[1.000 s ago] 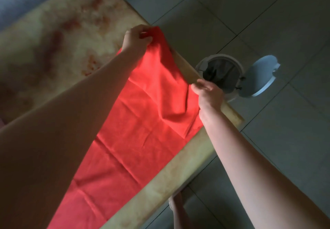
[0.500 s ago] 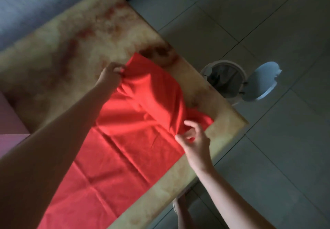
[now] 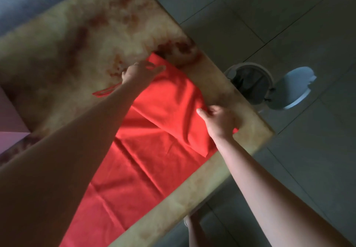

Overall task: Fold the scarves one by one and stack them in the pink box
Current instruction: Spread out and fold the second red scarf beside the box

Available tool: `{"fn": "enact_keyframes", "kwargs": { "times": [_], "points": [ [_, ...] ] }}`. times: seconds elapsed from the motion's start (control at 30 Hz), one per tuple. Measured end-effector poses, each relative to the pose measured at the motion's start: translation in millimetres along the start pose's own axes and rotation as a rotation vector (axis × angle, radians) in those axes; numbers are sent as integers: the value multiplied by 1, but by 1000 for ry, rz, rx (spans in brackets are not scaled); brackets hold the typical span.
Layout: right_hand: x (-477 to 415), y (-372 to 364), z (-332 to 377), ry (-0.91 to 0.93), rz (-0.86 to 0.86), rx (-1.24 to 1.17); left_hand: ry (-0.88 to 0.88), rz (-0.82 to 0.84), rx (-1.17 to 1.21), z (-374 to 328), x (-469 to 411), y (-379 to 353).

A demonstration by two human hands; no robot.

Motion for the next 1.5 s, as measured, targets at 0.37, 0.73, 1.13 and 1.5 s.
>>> {"fn": "enact_keyframes", "kwargs": {
  "times": [0.37,0.73,1.13,1.5],
  "points": [
    [2,-1,5,1,-6,-361,72,-67,-103,-6,-14,-22],
    [10,62,45,143,-185,-720,-236,-428,613,-56,-11,37],
    [174,-40,-7,479,164,84,2,-281,360,116,158,41],
    [108,-40,-7,153,-174,21,73,-210,175,138,139,21]
  ]
}}
Point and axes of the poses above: each hand's wrist, its own x-axis away from the middle knuckle, its own y-axis out of the back of the hand, z = x × y, the point moved 3 cm from there along -x, towards the middle knuckle, and after that the axes turned 10 degrees about -y, right-handed, at the moved point
